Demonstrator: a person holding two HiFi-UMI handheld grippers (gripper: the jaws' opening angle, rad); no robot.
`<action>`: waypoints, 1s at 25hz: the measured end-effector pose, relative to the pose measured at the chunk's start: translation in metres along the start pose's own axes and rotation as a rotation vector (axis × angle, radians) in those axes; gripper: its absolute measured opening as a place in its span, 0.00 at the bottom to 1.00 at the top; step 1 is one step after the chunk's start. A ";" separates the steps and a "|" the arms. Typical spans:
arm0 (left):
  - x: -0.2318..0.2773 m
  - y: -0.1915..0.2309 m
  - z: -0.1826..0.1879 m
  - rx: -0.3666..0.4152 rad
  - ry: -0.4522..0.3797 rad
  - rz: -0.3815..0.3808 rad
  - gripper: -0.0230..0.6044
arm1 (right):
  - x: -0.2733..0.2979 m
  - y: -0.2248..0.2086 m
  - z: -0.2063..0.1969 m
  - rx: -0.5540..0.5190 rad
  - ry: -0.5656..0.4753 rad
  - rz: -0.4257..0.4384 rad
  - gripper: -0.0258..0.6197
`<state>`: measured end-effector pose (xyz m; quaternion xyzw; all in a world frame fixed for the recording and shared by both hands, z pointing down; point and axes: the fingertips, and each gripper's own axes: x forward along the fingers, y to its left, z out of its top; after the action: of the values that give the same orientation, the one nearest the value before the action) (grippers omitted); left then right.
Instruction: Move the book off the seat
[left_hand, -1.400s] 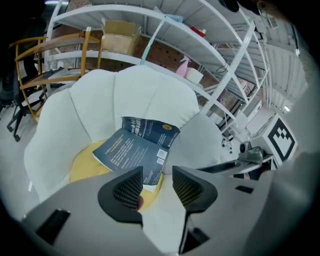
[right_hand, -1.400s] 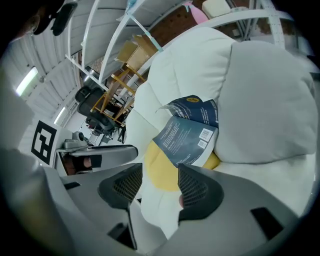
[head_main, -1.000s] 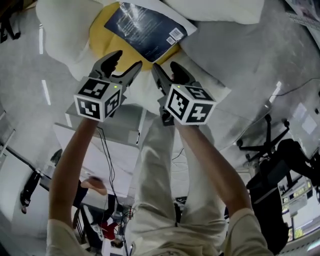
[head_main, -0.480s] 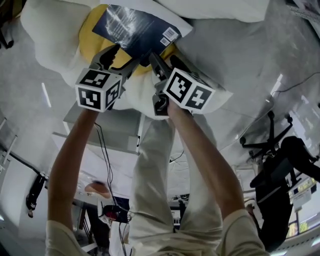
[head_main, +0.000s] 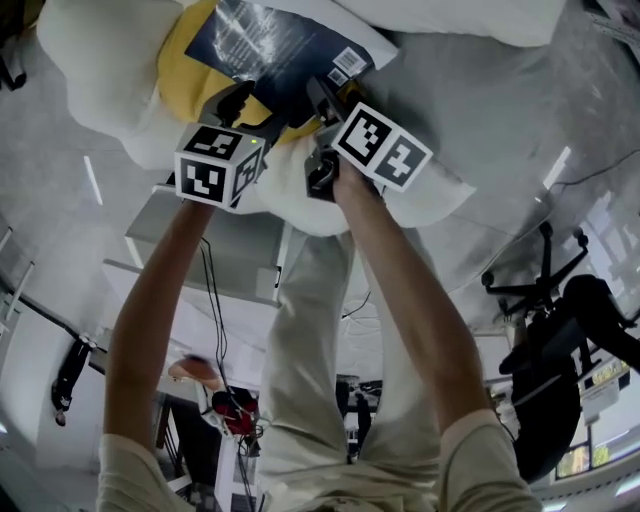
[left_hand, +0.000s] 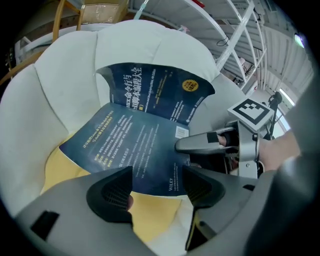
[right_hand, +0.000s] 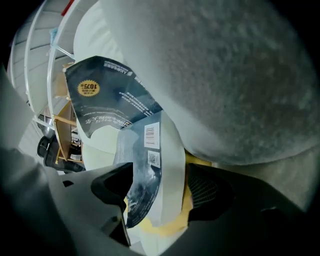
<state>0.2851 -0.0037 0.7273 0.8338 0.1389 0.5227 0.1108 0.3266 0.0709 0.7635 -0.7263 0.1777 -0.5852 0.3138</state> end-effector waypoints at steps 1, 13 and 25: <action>0.002 0.001 -0.003 -0.004 0.002 0.002 0.50 | 0.004 -0.002 0.002 0.012 -0.006 -0.003 0.55; 0.020 0.010 -0.027 -0.059 0.003 0.005 0.50 | 0.030 -0.015 0.004 0.030 -0.064 0.042 0.60; 0.023 0.010 -0.029 -0.088 -0.038 0.016 0.50 | 0.044 0.002 -0.002 -0.034 -0.069 0.200 0.52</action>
<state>0.2692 -0.0044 0.7622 0.8389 0.1069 0.5135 0.1455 0.3361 0.0418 0.7945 -0.7300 0.2480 -0.5224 0.3643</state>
